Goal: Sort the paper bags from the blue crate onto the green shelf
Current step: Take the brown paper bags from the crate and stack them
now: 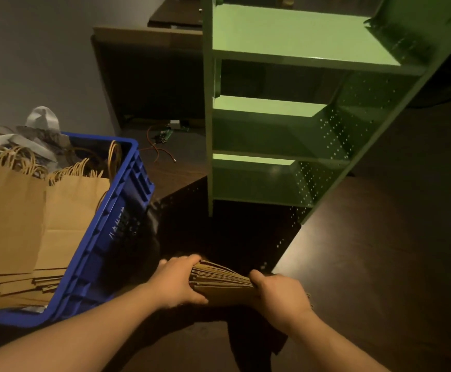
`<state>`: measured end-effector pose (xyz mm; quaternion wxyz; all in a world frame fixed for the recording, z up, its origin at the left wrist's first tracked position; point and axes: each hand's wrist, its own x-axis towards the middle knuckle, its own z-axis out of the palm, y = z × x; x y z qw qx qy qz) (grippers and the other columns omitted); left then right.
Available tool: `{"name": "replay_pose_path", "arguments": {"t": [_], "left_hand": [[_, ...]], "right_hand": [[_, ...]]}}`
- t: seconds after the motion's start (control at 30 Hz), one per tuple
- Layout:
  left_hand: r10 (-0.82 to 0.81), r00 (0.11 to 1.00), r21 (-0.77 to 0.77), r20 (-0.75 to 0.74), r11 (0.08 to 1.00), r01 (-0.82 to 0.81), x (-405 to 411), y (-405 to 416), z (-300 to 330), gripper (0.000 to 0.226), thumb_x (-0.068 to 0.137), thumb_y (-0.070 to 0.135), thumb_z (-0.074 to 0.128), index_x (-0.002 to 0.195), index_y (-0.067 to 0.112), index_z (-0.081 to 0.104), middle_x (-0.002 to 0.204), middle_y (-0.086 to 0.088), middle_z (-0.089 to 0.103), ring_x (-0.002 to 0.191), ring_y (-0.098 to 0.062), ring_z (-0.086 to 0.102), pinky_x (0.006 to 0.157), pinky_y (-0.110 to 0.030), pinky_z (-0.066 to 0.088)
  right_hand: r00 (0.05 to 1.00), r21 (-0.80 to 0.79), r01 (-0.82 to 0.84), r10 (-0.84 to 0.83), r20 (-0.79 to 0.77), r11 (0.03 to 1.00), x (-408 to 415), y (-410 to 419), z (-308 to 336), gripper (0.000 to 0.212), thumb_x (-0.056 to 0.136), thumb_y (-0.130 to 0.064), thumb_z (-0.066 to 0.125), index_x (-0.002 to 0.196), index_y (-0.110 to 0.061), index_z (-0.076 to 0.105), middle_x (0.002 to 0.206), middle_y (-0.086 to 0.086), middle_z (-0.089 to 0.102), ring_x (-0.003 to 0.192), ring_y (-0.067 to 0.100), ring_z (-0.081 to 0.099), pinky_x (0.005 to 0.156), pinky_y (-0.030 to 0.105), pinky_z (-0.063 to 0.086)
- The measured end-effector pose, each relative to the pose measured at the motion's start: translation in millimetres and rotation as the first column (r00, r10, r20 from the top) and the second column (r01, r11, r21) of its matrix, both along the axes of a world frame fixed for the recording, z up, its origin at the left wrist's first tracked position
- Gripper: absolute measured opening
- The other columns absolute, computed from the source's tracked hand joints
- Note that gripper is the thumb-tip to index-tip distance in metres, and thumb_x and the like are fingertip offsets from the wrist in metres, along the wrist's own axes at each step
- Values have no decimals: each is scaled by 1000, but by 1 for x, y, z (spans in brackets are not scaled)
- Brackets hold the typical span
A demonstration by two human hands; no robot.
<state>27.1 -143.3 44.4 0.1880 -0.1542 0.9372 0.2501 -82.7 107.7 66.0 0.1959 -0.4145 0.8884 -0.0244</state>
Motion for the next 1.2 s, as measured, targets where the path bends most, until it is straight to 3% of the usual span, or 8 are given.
{"name": "replay_pose_path", "arguments": {"t": [0.2, 0.33, 0.47, 0.57, 0.73, 0.87, 1.0, 1.2], "left_hand": [[343, 939, -209, 24, 920, -331, -25, 26, 16, 107, 66, 87, 68, 144, 17, 45, 142, -6, 52, 137, -29, 45, 114, -46, 36], [698, 697, 294, 167, 639, -711, -30, 60, 7, 122, 70, 69, 81, 158, 6, 24, 162, -15, 34, 150, -36, 33, 118, -48, 37], [557, 698, 518, 450, 473, -712, -30, 105, -16, 88, 95, 66, 54, 163, 22, 21, 162, -2, 39, 142, -27, 45, 113, -43, 44], [472, 768, 565, 432, 521, -639, -33, 125, -29, 51, 101, 49, 58, 146, 27, 50, 131, 6, 67, 116, -15, 64, 102, -42, 54], [490, 779, 501, 392, 596, -627, -46, 129, -41, 21, 101, 21, 62, 121, 27, 62, 109, 4, 72, 98, -14, 70, 95, -39, 59], [506, 793, 415, 339, 676, -608, -55, 134, -49, 25, 102, 17, 57, 126, 23, 60, 115, 1, 67, 104, -19, 66, 96, -43, 58], [572, 766, 381, 292, 665, -642, -60, 145, -52, 34, 102, 18, 55, 136, 20, 57, 121, -1, 63, 105, -21, 64, 94, -42, 58], [609, 723, 426, 325, 589, -687, -55, 150, -49, 57, 101, 33, 61, 153, 21, 41, 142, -3, 49, 116, -23, 58, 98, -41, 55]], "right_hand": [[872, 7, 364, -344, 348, 931, -20, 25, 0, 26, 86, -39, 74, 108, -43, 59, 97, -14, 68, 89, 8, 69, 71, 21, 55], [509, 23, 646, -453, 732, 763, -25, 48, -6, 43, 73, -39, 88, 110, -36, 66, 100, -10, 76, 91, 9, 74, 81, 30, 62], [256, 100, 779, -460, 850, 619, -16, 57, -20, 42, 79, -30, 86, 116, -25, 67, 97, -11, 79, 87, 6, 75, 66, 19, 57], [154, 149, 841, -493, 857, 521, -9, 60, -38, 47, 78, -29, 87, 119, -20, 67, 99, -6, 79, 89, 12, 76, 68, 22, 57], [206, 135, 854, -563, 800, 503, -9, 58, -61, 59, 74, -40, 88, 123, -23, 61, 107, -7, 73, 94, 11, 71, 65, 19, 53], [290, 69, 873, -628, 722, 483, -8, 57, -69, 64, 74, -44, 87, 122, -27, 48, 109, -9, 64, 95, 7, 64, 69, 20, 54], [400, 84, 852, -746, 533, 517, -8, 58, -79, 72, 59, -77, 71, 117, -38, 52, 117, -5, 52, 113, 20, 55, 94, 44, 56], [351, 54, 883, -732, 584, 466, -13, 55, -67, 81, 61, -85, 56, 120, -30, 59, 120, -2, 58, 112, 21, 59, 94, 47, 57]]}}
